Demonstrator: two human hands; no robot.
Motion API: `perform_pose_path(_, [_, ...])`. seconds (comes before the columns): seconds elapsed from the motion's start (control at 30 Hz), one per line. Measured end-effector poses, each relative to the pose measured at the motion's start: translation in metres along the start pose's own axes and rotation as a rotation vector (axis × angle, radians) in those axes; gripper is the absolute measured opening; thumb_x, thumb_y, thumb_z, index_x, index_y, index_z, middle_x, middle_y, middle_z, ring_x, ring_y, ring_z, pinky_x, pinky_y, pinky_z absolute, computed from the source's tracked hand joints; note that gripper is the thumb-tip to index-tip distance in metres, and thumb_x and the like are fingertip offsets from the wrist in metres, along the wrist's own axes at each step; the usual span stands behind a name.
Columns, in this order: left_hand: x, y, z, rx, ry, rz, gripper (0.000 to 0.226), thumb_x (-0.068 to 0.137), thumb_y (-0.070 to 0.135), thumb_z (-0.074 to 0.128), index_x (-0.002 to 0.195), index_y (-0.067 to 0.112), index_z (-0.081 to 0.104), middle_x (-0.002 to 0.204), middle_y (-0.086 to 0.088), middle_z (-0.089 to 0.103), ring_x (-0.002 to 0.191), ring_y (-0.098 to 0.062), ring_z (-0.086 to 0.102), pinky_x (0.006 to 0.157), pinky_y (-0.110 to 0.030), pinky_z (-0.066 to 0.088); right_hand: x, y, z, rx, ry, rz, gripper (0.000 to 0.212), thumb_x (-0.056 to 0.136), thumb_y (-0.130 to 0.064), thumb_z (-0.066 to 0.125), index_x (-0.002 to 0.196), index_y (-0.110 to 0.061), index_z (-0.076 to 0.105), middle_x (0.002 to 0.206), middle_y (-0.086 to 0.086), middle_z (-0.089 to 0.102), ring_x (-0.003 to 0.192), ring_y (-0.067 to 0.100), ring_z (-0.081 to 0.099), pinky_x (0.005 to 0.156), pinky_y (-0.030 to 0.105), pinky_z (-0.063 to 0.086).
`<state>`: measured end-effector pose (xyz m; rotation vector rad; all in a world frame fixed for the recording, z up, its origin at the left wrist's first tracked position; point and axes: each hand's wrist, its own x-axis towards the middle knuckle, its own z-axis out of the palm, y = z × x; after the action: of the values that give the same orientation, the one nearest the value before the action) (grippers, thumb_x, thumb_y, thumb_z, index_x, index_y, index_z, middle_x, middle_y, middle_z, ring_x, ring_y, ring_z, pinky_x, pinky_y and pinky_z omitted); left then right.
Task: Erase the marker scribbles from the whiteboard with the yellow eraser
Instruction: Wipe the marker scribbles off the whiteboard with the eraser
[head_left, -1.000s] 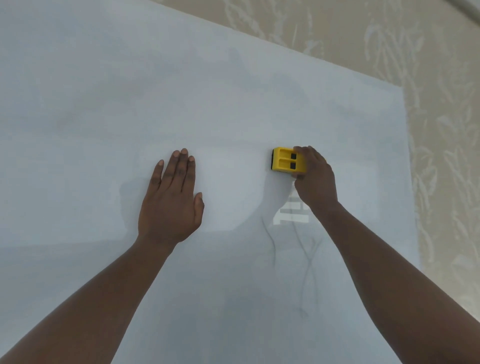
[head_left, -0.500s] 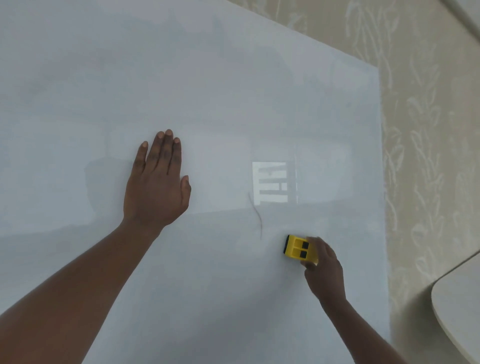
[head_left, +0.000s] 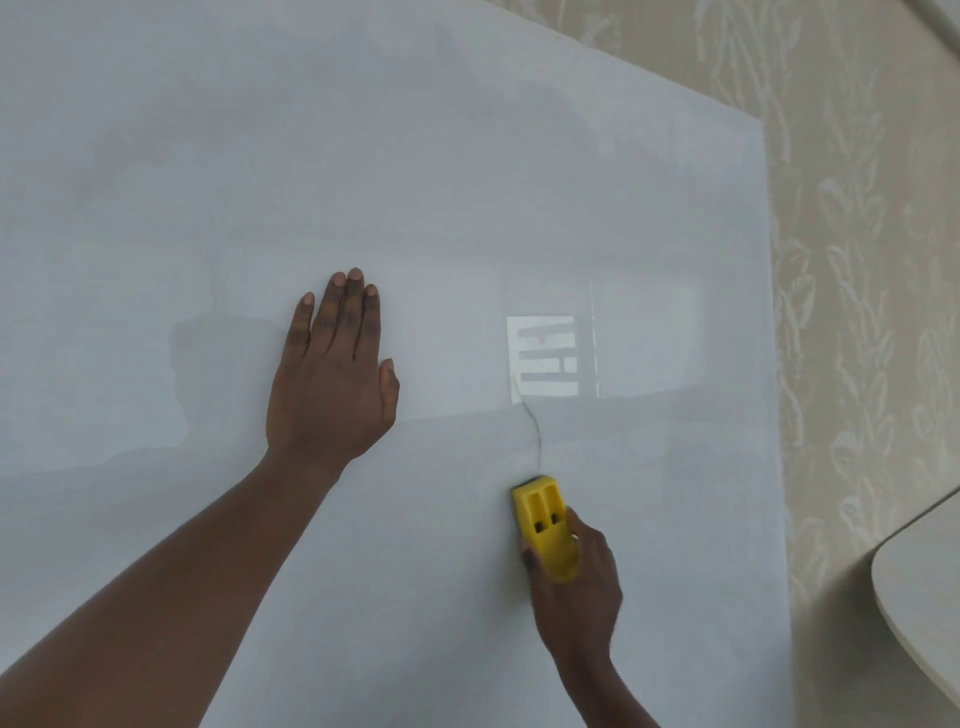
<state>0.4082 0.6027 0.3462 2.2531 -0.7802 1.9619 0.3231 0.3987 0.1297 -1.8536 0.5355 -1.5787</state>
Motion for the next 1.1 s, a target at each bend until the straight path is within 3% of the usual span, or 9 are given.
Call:
perform_pose_path(0.17, [-0.001,-0.001,0.0,-0.005,0.001,0.002,0.068,0.099,0.031,0.029,0.156,-0.002,0.014,0.165,-0.02,0.017,0.155,-0.032,0.012,0.126,-0.05,0.013,-0.004,-0.055,0.016,-0.039,-0.045,-0.417,0.06,0.083,-0.051,0.064,0.131,-0.016,0.055,0.112,-0.003,0.062,0.095,0.016,0.052,0.081,0.026,0.045])
perform_pose_path(0.27, [-0.001,0.0,0.001,-0.009,-0.004,0.0,0.068,0.099,0.032,0.028,0.156,-0.001,0.014,0.165,-0.02,0.016,0.155,-0.031,0.011,0.127,-0.05,0.013,0.006,-0.068,0.017,-0.054,-0.028,-0.474,0.06,0.086,-0.051,0.062,0.133,-0.014,0.054,0.114,-0.001,0.063,0.096,0.017,0.052,0.082,0.027,0.045])
perform_pose_path(0.47, [-0.002,0.0,0.002,-0.004,-0.004,-0.006,0.068,0.099,0.032,0.027,0.156,-0.001,0.013,0.166,-0.019,0.014,0.156,-0.03,0.011,0.127,-0.049,0.012,0.073,-0.026,-0.002,-0.103,0.058,-0.136,0.067,0.082,-0.057,0.047,0.132,-0.013,0.053,0.112,0.012,0.062,0.102,0.033,0.054,0.081,0.037,0.043])
perform_pose_path(0.63, [-0.002,0.0,0.003,-0.015,0.009,-0.015,0.068,0.098,0.032,0.027,0.156,-0.001,0.012,0.166,-0.019,0.014,0.156,-0.029,0.01,0.127,-0.05,0.013,0.113,0.015,-0.023,0.025,0.134,0.271,0.06,0.087,-0.045,0.065,0.134,-0.011,0.05,0.129,0.014,0.058,0.119,0.034,0.052,0.096,0.043,0.04])
perform_pose_path(0.7, [-0.002,0.001,0.004,-0.012,0.008,-0.019,0.069,0.098,0.032,0.027,0.157,-0.001,0.01,0.166,-0.019,0.011,0.156,-0.028,0.008,0.127,-0.05,0.012,0.115,0.014,-0.021,0.032,0.151,0.312,0.061,0.087,-0.044,0.064,0.136,-0.011,0.048,0.13,0.013,0.056,0.12,0.034,0.051,0.097,0.043,0.04])
perform_pose_path(0.8, [-0.001,0.001,0.004,-0.027,0.017,-0.05,0.071,0.098,0.033,0.028,0.156,-0.003,0.008,0.166,-0.02,0.008,0.156,-0.029,0.006,0.127,-0.05,0.011,0.117,-0.009,-0.012,0.023,0.183,0.227,0.06,0.088,-0.045,0.063,0.136,-0.012,0.048,0.129,0.013,0.057,0.119,0.034,0.051,0.095,0.042,0.04])
perform_pose_path(1.1, [0.0,-0.001,0.003,-0.015,-0.01,-0.04,0.07,0.099,0.035,0.027,0.156,-0.002,0.011,0.166,-0.019,0.011,0.156,-0.031,0.008,0.126,-0.051,0.013,0.088,-0.125,0.025,0.018,0.147,-0.31,0.06,0.087,-0.05,0.06,0.133,-0.013,0.053,0.115,0.007,0.062,0.098,0.026,0.052,0.084,0.033,0.04])
